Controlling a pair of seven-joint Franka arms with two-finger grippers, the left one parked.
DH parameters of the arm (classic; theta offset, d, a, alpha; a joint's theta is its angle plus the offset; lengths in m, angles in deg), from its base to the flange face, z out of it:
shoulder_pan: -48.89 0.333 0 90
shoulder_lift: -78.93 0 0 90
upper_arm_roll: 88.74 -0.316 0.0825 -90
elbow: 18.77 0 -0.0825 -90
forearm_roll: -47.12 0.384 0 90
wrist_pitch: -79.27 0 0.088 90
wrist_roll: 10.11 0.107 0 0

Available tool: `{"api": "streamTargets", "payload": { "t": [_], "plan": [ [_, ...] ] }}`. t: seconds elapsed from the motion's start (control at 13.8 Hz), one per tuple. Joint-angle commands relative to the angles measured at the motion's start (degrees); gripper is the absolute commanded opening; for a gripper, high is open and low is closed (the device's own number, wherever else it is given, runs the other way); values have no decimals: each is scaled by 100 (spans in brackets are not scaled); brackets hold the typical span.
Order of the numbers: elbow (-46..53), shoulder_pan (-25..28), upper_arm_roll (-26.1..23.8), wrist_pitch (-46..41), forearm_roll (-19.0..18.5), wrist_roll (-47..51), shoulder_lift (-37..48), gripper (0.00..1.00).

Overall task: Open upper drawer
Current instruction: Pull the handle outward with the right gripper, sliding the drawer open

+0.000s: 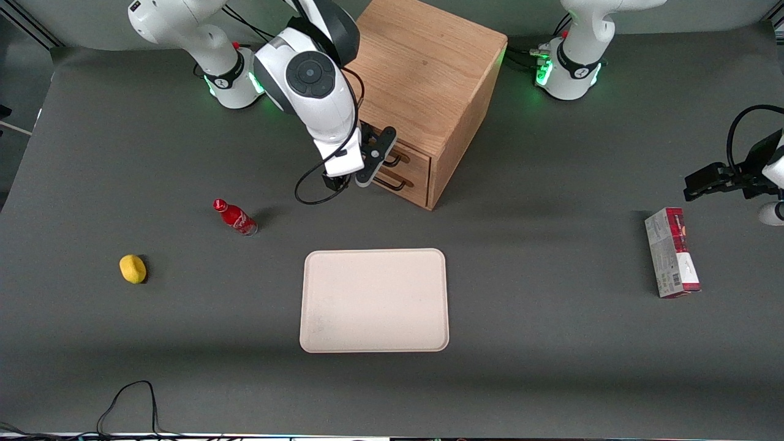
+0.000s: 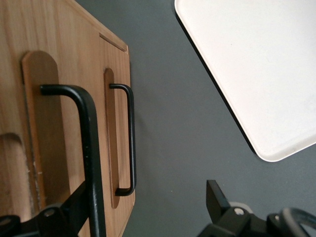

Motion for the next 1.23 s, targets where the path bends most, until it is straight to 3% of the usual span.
{"api": "streamTargets", "payload": {
  "t": [0.0, 1.16],
  "plan": [
    [-57, 5, 44, 118, -33, -150, 40, 100],
    [497, -346, 307, 136, -112, -476, -399, 100]
  ]
}}
